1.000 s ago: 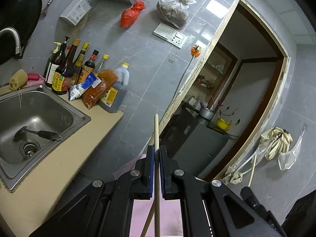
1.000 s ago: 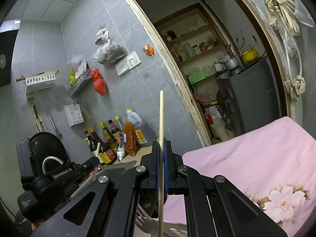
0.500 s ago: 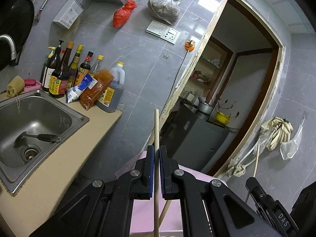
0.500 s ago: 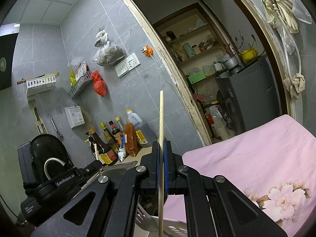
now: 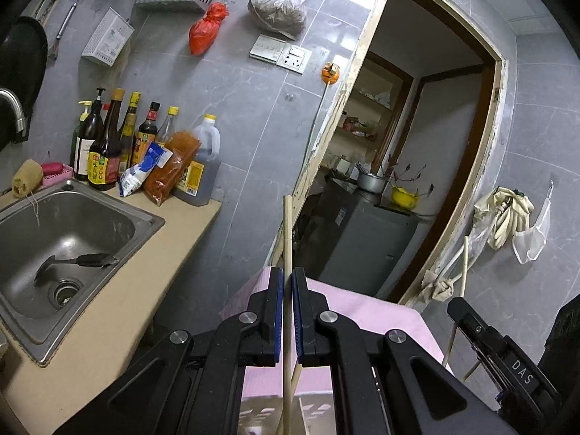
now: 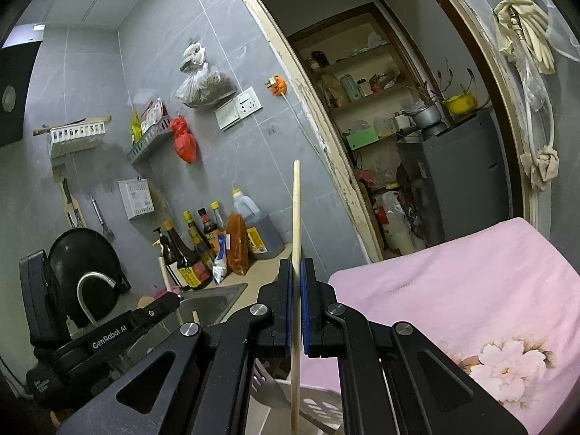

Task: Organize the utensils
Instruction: 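Lower the chopsticks into the caddy and open both tools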

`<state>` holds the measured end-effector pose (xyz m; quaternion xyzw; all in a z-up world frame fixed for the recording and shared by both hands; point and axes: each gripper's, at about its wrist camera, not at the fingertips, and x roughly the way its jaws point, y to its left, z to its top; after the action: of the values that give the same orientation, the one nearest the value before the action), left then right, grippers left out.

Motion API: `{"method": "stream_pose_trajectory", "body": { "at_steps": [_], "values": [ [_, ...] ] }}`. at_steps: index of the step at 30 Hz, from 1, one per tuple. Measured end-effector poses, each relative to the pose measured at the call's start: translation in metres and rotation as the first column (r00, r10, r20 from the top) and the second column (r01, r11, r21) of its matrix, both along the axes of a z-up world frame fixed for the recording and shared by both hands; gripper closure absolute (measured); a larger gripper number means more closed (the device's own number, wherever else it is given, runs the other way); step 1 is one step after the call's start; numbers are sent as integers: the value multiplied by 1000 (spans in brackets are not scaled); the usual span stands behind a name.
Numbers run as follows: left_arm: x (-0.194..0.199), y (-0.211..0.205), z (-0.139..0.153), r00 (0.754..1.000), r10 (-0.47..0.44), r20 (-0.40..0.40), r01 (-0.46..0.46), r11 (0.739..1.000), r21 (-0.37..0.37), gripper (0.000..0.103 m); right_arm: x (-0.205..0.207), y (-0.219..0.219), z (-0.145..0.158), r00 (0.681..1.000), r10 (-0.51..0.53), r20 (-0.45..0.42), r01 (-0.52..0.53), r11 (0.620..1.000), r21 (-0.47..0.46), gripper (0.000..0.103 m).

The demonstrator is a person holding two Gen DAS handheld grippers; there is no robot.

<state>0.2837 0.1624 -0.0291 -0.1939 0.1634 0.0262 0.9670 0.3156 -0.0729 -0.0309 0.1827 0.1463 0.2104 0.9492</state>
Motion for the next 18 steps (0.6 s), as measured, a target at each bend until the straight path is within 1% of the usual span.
{"method": "stream_pose_trajectory", "body": {
  "at_steps": [5, 8, 13, 14, 16, 17, 18],
  "values": [
    [-4, 0, 0, 999, -30, -40, 31, 1000, 6, 97, -9, -3, 1, 1000, 0, -22, -1, 1000, -25, 98],
    [-8, -2, 1, 997, -48, -55, 49, 999, 12, 93, -14, -4, 1, 999, 12, -32, -13, 999, -41, 98],
    [-18, 0, 1, 996, -48, -68, 48, 999, -15, 73, -22, -2, 6, 998, 38, -59, -43, 996, -85, 97],
    [-20, 1, 2, 996, -45, -70, 44, 999, -22, 71, -23, -3, 6, 997, 38, -63, -43, 995, -88, 94],
    [-23, 1, 4, 996, -40, -78, 37, 999, -34, 61, -29, -6, 10, 997, 33, -66, -39, 995, -91, 84],
    [-25, 2, 5, 996, -37, -80, 34, 999, -38, 59, -31, -7, 11, 997, 31, -65, -36, 995, -91, 74],
    [-28, 2, 8, 996, -33, -79, 29, 999, -41, 54, -35, -11, 13, 997, 27, -66, -33, 996, -86, 67]
  ]
}}
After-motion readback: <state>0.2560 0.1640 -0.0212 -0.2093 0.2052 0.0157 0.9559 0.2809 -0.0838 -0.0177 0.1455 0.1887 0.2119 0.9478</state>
